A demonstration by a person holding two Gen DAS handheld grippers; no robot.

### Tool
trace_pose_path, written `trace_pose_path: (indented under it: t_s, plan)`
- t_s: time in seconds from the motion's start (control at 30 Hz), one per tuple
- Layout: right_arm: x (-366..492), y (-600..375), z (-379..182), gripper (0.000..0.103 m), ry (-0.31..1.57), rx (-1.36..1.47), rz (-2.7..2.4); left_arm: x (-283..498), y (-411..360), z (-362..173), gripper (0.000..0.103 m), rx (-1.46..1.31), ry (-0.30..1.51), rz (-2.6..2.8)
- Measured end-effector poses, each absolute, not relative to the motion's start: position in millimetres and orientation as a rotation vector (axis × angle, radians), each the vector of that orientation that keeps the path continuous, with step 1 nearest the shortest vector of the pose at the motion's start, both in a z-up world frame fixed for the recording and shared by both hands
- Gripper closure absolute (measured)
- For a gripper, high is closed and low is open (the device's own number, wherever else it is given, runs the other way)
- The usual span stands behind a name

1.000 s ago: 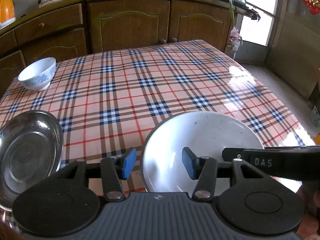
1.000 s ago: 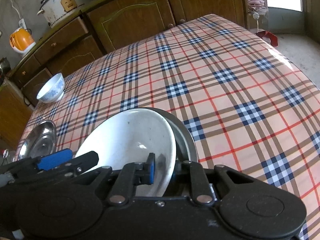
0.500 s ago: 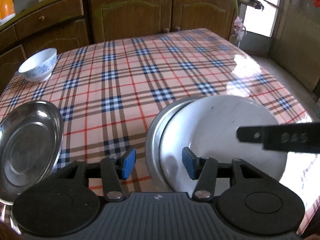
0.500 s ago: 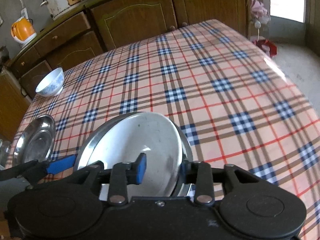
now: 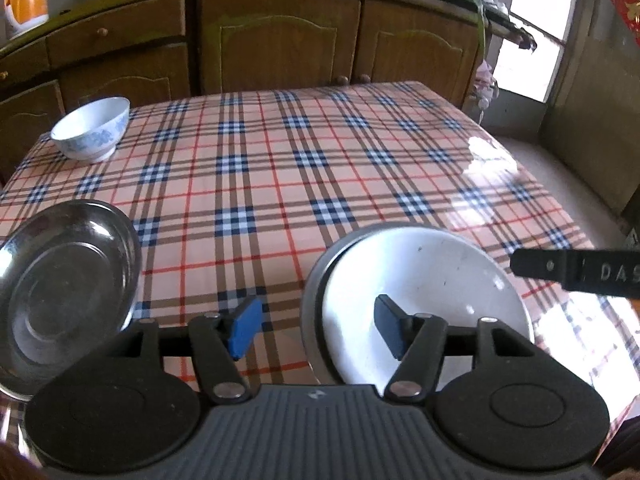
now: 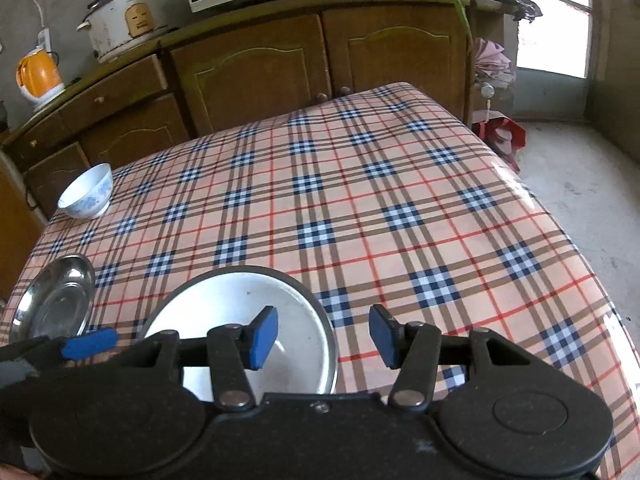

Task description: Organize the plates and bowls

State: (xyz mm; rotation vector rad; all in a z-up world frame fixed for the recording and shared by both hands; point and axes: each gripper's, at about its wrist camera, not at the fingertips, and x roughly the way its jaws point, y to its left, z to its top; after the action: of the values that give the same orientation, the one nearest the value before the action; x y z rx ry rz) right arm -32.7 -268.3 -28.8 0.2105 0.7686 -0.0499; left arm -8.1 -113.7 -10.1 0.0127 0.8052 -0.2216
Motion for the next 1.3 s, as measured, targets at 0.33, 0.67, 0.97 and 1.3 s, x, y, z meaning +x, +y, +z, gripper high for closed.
trace_pose_path:
  t_s: [0.33, 0.67, 0.97, 1.3]
  plan:
    - [-39, -249, -18, 0.040, 0.745, 0.201, -0.007, -16, -104, 11, 0.030, -0.003, 0.779, -0.189]
    - [-41, -230, -6, 0.040, 0.727, 0.188, 0.016, -24, -91, 26, 0.023, -0.027, 0.754, -0.165]
    - [-38, -207, 8, 0.040, 0.707, 0.184, 0.052, -25, -73, 38, 0.021, -0.046, 0.733, -0.140]
    - [-27, -173, 22, 0.040, 0.688, 0.162, 0.109, -24, -42, 49, 0.020, -0.077, 0.706, -0.092]
